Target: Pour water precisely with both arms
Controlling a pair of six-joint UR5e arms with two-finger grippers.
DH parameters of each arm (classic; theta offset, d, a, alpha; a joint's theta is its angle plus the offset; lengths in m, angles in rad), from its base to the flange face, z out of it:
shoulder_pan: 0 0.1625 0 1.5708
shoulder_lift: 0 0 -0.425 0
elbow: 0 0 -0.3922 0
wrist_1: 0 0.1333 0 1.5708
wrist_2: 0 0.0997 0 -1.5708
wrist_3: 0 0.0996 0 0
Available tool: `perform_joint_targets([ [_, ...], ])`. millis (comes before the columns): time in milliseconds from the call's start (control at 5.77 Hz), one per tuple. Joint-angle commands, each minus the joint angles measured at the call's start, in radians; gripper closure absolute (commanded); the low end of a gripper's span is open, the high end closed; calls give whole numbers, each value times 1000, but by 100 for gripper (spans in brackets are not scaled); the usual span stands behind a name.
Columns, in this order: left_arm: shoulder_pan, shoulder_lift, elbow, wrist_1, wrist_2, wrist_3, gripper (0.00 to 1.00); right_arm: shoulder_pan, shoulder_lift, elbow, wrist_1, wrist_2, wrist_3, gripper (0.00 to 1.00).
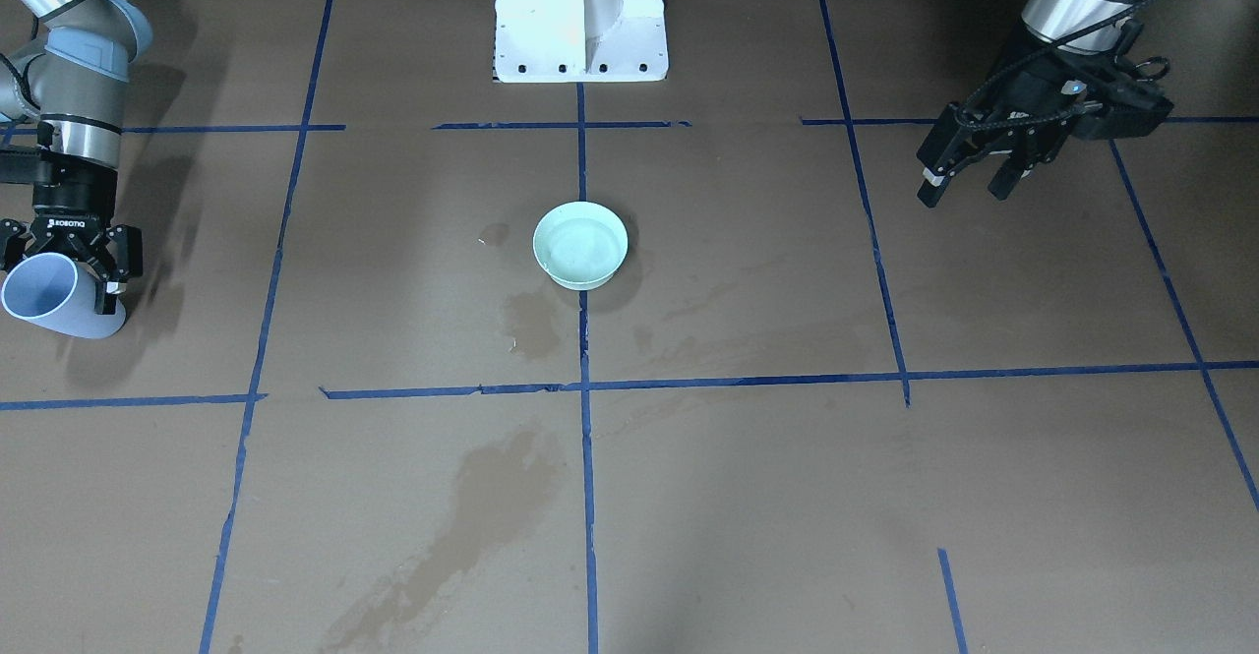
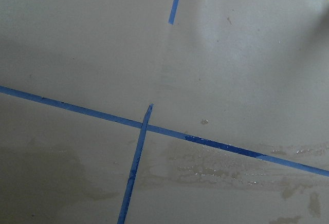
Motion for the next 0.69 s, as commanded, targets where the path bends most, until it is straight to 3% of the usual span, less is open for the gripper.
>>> perform_joint_targets([
  [0, 0, 2, -1, 0, 0, 0, 0, -1, -70, 76, 1, 30, -5, 0],
  [520, -2, 1, -2, 0, 0, 0, 0, -1, -105, 140, -1, 110, -6, 0],
])
